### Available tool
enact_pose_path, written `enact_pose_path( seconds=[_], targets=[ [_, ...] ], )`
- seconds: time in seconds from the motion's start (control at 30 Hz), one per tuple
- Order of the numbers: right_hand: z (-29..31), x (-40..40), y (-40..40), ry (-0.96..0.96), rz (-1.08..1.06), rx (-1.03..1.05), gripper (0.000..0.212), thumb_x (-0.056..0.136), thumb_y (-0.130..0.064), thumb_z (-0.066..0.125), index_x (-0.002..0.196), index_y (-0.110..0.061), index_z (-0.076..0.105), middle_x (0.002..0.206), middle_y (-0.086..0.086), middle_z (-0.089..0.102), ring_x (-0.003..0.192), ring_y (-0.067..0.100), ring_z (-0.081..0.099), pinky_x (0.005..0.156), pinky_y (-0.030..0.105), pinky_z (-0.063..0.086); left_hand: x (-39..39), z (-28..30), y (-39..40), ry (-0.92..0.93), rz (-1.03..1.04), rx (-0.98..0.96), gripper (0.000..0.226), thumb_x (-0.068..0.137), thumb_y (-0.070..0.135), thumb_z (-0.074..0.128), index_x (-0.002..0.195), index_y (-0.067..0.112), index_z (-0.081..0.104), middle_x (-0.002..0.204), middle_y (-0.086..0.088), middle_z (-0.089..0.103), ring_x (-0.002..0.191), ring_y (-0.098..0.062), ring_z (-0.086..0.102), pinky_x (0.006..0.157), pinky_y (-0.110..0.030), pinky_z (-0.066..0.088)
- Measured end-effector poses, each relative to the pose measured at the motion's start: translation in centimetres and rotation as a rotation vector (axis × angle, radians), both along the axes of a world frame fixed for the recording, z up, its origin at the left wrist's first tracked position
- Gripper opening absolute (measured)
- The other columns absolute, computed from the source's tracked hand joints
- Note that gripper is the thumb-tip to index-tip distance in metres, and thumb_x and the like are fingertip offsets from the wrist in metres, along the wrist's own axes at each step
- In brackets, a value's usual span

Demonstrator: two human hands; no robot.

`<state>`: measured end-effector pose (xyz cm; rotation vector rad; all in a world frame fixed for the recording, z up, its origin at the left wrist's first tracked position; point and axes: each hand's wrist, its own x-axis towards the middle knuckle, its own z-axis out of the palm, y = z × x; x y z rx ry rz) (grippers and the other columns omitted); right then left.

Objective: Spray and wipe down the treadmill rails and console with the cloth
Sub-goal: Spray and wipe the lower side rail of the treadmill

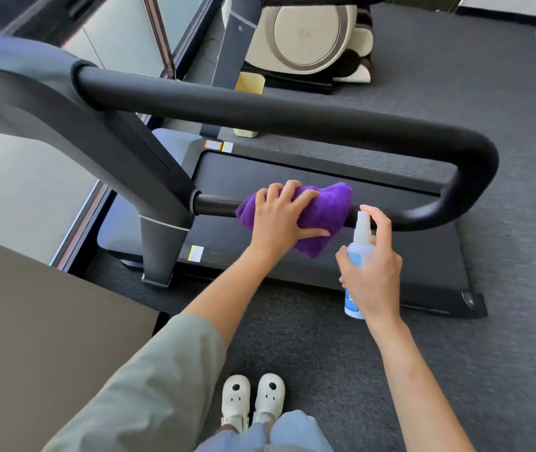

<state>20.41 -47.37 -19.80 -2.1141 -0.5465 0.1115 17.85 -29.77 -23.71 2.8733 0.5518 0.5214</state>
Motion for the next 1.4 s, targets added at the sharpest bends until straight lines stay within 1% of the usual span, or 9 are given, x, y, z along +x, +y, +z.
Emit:
enact_pose_path(
  seconds=[0.2,0.43,0.53,0.7,0.87,1.03,1.17,1.27,1.4],
  targets=[
    [-1.0,-2.2,-1.2,0.003,-0.017,-0.002,0.066,0.084,-0.002,0.061,0.134,-0.039,0.04,0.088,0.002,0.065,0.06,0.039,0.06,0.065,0.048,0.056,-3.5,-1.0,0.8,-0.178,0.403,-0.269,0.069,0.066,0.074,0.065,0.117,0.027,0.062,0.134,-0.005,0.05,0.125,-0.031,0.041,0.103,-0.045,0.026],
    [-0.9,-1.8,-1.7,0.035,0.074,0.02,0.066,0.084,-0.001,0.062,0.133,-0.041,0.04,0.081,0.0,0.062,0.06,0.036,0.061,0.063,0.049,0.056,-2.2,-1.0,-3.7,-0.621,0.779,-0.66,0.039,0.078,0.033,0.078,0.104,0.008,0.063,0.134,-0.01,0.043,0.119,-0.034,0.038,0.094,-0.043,0.04],
    [-0.5,0.1,-1.9,0.031,0.162,0.004,0.066,0.085,-0.001,0.062,0.133,-0.041,0.04,0.077,0.001,0.06,0.059,0.036,0.06,0.063,0.049,0.055,-1.3,-0.8,-4.0,-0.969,0.91,-0.964,0.045,0.083,0.02,0.076,0.12,0.004,0.055,0.133,-0.012,0.035,0.121,-0.031,0.043,0.105,-0.036,0.038],
    [-0.1,2.7,-2.2,0.013,0.321,-0.029,0.068,0.085,0.001,0.062,0.133,-0.04,0.039,0.075,-0.005,0.056,0.061,0.035,0.058,0.063,0.052,0.055,0.0,-0.9,-3.2,-1.186,0.995,-1.427,0.066,0.098,0.035,0.053,0.15,0.018,0.016,0.15,-0.007,0.036,0.13,-0.018,0.044,0.113,-0.036,0.033],
    [-0.3,4.1,-2.0,0.004,0.412,-0.053,0.068,0.084,0.0,0.064,0.134,-0.039,0.04,0.075,-0.011,0.056,0.061,0.029,0.058,0.063,0.05,0.055,0.3,-1.3,-0.6,-1.272,1.019,-1.478,0.066,0.095,0.04,0.056,0.147,0.017,0.022,0.14,-0.003,0.049,0.126,-0.02,0.051,0.107,-0.036,0.04],
    [-1.1,4.1,-0.7,-0.021,0.431,-0.049,0.068,0.084,0.0,0.067,0.134,-0.038,0.042,0.088,0.002,0.065,0.066,0.028,0.058,0.065,0.046,0.055,0.3,-1.3,2.4,-1.347,1.145,-1.53,0.058,0.085,0.041,0.071,0.127,0.008,0.048,0.115,-0.004,0.064,0.105,-0.021,0.063,0.079,-0.028,0.049],
    [-1.2,4.0,0.5,-0.024,0.445,-0.028,0.068,0.083,-0.001,0.066,0.132,-0.041,0.04,0.082,-0.006,0.061,0.062,0.018,0.055,0.063,0.033,0.052,0.6,-1.0,2.8,-1.535,1.116,-1.65,0.045,0.078,0.023,0.081,0.112,0.003,0.058,0.112,-0.017,0.068,0.105,-0.036,0.065,0.089,-0.047,0.054],
    [-1.0,4.3,0.9,-0.04,0.446,0.002,0.068,0.083,0.0,0.066,0.133,-0.039,0.041,0.079,-0.019,0.054,0.062,0.021,0.054,0.062,0.04,0.055,0.9,-0.9,2.6,-1.519,1.159,-1.712,0.048,0.078,0.021,0.08,0.118,0.005,0.058,0.117,-0.014,0.067,0.104,-0.031,0.066,0.09,-0.044,0.055],
    [-1.2,5.0,0.1,-0.042,0.42,0.011,0.068,0.083,0.001,0.066,0.133,-0.038,0.042,0.08,-0.014,0.053,0.059,0.021,0.051,0.061,0.043,0.055,1.4,-0.6,1.7,-1.416,1.203,-1.743,0.056,0.077,0.035,0.079,0.121,0.009,0.056,0.115,-0.01,0.068,0.103,-0.029,0.066,0.093,-0.043,0.053]
  ],
)
